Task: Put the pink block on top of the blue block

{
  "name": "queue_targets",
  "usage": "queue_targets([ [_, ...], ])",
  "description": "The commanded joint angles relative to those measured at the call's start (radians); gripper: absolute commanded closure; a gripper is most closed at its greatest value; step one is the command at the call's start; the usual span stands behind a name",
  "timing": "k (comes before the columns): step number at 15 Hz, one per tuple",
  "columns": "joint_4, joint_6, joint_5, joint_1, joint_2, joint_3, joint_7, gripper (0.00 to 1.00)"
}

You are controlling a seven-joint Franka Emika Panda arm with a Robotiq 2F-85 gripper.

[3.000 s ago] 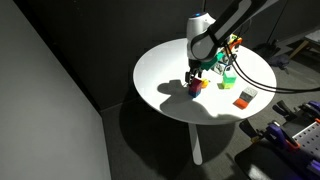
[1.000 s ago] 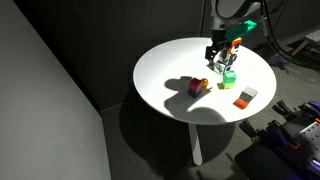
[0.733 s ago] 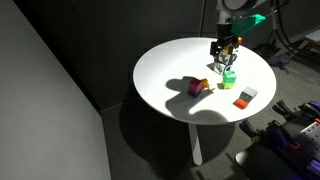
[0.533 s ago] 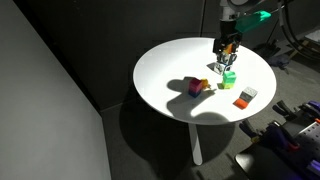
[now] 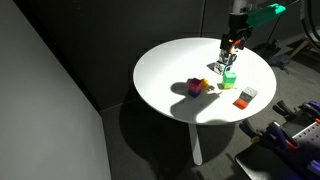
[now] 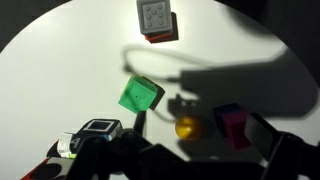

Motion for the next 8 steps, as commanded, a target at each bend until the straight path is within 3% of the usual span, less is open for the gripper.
queue_targets([
  [1,-0.004,-0.003,-0.001,-0.019,-0.006,0.019,0.001,0.00],
  [8,-0.003,-0.003,-0.001,-0.018,0.004,0.023,0.001,0.00],
])
